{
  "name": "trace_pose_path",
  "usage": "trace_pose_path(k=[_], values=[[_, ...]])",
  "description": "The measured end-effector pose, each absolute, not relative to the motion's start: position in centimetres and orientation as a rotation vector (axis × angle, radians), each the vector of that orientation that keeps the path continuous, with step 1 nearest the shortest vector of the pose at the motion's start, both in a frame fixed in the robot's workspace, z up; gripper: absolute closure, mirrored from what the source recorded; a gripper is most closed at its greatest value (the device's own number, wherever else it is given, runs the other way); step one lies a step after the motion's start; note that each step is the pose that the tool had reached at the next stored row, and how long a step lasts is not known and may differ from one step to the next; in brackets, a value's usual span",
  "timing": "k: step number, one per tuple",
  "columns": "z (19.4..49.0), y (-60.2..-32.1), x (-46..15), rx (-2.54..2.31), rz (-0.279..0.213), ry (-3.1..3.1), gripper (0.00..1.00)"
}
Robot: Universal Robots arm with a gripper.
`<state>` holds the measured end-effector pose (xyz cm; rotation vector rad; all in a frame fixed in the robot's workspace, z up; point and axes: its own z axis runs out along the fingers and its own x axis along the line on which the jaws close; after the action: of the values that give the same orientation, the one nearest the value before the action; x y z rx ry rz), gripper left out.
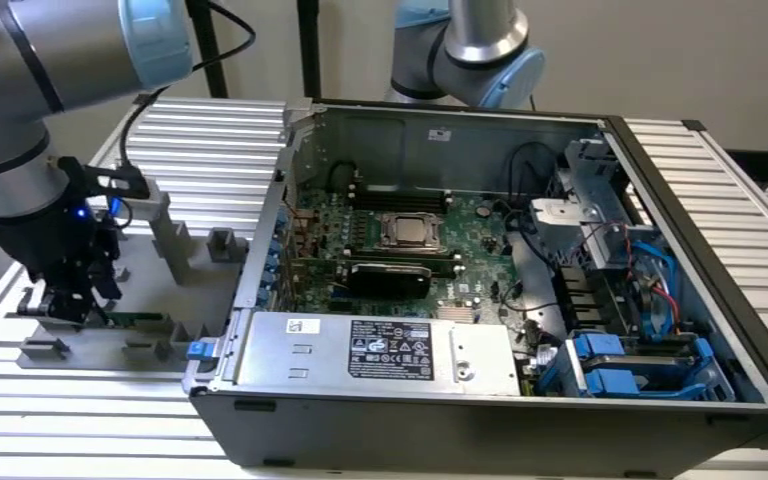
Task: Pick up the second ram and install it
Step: 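Pick up the second ram and move it above second insertion slot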
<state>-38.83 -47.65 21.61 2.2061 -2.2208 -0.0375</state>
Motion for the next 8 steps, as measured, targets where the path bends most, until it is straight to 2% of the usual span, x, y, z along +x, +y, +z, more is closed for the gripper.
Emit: trace_pose_path(k=[8], values=[[20.4,-47.6,-38.9,2.207,-0.036,-2.221,0.0]])
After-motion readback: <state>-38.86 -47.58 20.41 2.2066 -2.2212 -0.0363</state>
